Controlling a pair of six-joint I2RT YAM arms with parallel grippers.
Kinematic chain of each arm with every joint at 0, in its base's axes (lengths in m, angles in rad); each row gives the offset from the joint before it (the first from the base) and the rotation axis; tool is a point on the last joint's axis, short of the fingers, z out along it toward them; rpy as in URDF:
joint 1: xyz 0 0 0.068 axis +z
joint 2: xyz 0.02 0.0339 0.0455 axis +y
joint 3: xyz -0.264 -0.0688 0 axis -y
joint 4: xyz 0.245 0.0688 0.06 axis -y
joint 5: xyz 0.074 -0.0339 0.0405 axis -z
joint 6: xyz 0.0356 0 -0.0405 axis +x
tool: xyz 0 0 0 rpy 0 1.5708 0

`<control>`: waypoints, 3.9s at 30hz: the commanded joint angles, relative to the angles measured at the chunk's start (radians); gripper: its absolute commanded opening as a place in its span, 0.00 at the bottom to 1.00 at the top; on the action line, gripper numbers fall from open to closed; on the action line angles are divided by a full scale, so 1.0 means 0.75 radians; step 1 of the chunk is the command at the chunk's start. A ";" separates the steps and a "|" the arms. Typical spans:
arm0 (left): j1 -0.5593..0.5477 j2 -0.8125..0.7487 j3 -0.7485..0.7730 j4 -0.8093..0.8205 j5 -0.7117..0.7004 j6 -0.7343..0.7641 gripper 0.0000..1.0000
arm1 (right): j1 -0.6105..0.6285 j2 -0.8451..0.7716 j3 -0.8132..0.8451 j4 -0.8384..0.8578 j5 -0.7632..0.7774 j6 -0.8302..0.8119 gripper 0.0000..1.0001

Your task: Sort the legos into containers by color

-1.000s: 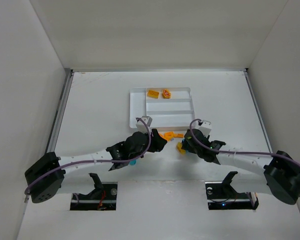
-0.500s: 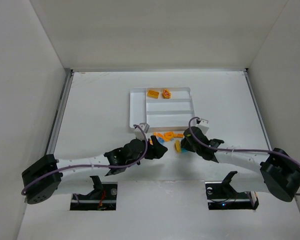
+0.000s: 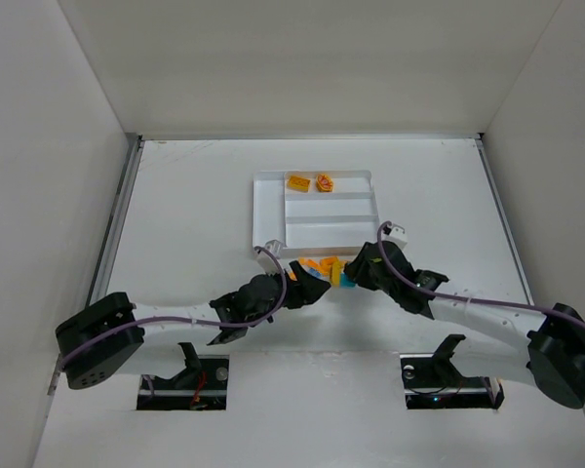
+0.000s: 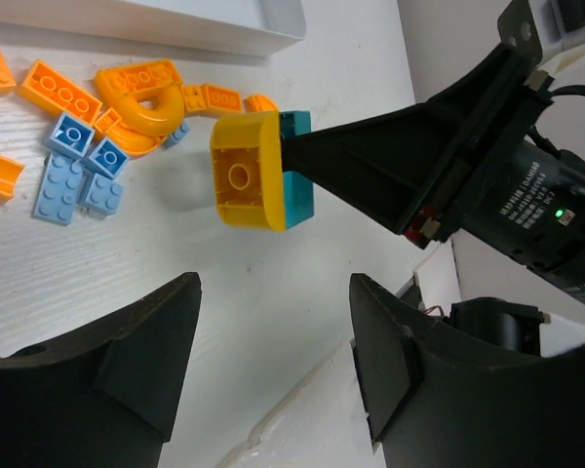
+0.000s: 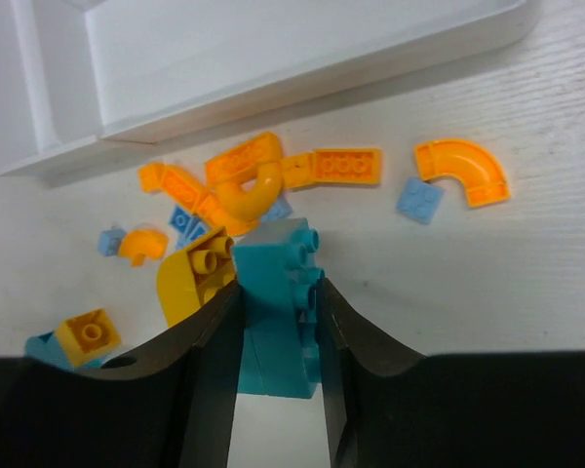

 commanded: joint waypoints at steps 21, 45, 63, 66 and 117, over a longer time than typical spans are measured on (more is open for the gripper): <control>0.111 0.125 -0.016 0.300 -0.024 0.000 0.57 | 0.018 -0.068 0.103 0.194 -0.220 0.045 0.34; 0.132 0.088 0.005 0.357 0.042 0.016 0.22 | 0.006 -0.011 0.101 0.299 -0.394 0.061 0.39; 0.373 -0.161 -0.135 0.347 0.271 -0.298 0.18 | -0.048 -0.330 -0.225 0.850 -0.539 0.108 0.85; 0.400 -0.204 -0.139 0.355 0.316 -0.384 0.18 | -0.041 -0.275 -0.253 0.989 -0.582 0.151 0.89; 0.561 -0.127 0.104 0.112 0.424 -0.158 0.20 | -0.332 -0.303 -0.419 1.105 -0.697 0.158 0.30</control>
